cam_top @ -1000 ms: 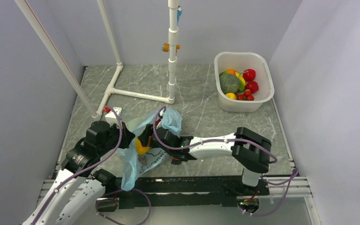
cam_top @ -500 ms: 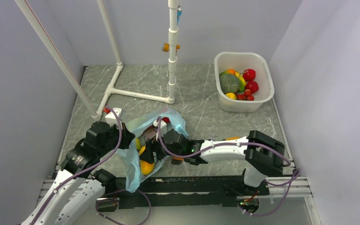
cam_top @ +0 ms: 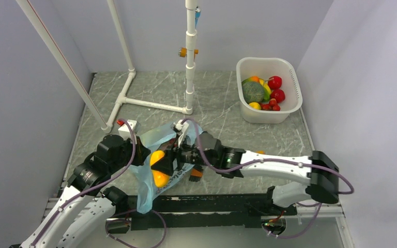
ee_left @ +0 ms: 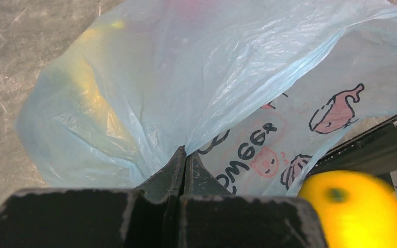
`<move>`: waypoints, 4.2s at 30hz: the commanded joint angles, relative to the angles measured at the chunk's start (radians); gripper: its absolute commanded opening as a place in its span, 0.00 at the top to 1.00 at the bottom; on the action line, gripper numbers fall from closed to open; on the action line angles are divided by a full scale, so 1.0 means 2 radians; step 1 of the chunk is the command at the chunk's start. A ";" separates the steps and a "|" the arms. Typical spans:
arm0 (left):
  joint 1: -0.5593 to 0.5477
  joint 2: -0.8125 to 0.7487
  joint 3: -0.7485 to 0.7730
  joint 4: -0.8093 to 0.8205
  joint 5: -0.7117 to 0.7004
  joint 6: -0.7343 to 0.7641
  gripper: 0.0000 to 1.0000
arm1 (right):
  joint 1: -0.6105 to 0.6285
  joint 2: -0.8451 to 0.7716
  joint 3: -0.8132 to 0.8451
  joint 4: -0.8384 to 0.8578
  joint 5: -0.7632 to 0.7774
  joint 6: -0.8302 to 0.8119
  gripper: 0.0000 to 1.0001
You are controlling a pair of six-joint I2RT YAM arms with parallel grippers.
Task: Take the fake fruits out of the plastic bag
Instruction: Take out the fake fruit from the plastic bag, then place the fake fruit in the bin, then take out the fake fruit from the plastic bag.
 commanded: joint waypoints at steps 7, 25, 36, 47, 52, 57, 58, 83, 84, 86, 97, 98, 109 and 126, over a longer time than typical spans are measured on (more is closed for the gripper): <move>-0.016 0.000 0.005 0.001 -0.029 -0.012 1.00 | -0.015 -0.129 0.086 -0.160 0.196 -0.029 1.00; -0.036 -0.014 0.004 0.002 -0.034 -0.015 1.00 | -0.320 -0.173 0.123 -0.332 0.327 -0.019 1.00; -0.053 -0.006 0.005 -0.002 -0.045 -0.018 1.00 | -0.551 0.018 0.172 -0.330 0.275 0.049 1.00; -0.055 -0.006 0.006 -0.003 -0.056 -0.020 1.00 | -0.637 0.162 0.282 -0.416 0.293 0.077 0.96; -0.062 -0.008 0.006 -0.006 -0.061 -0.022 1.00 | -0.637 0.189 0.292 -0.419 0.312 0.071 0.82; -0.064 -0.003 0.007 -0.007 -0.061 -0.022 1.00 | -0.638 0.188 0.277 -0.412 0.307 0.064 0.58; -0.065 -0.002 0.007 -0.007 -0.063 -0.023 1.00 | -0.637 0.184 0.272 -0.408 0.304 0.063 0.52; -0.131 -0.001 0.010 -0.027 -0.135 -0.051 1.00 | -0.528 -0.014 0.155 -0.366 0.323 -0.010 0.06; -0.134 0.001 0.010 -0.028 -0.141 -0.052 1.00 | -0.514 -0.047 0.138 -0.355 0.311 -0.018 0.06; -0.140 0.006 0.013 -0.033 -0.150 -0.055 1.00 | -0.491 -0.097 0.099 -0.338 0.268 -0.028 0.06; -0.140 0.010 0.041 -0.012 -0.175 -0.007 1.00 | -0.352 -0.304 -0.017 -0.290 0.015 -0.042 0.06; -0.140 0.022 0.051 -0.017 -0.186 0.002 1.00 | -0.341 -0.308 -0.013 -0.290 -0.001 -0.038 0.06; -0.127 0.048 0.023 0.042 -0.199 0.088 1.00 | -0.194 -0.256 0.072 -0.268 -0.014 -0.026 0.08; -0.129 0.052 0.027 0.040 -0.212 0.100 1.00 | 0.027 -0.117 0.121 -0.191 0.164 -0.074 0.06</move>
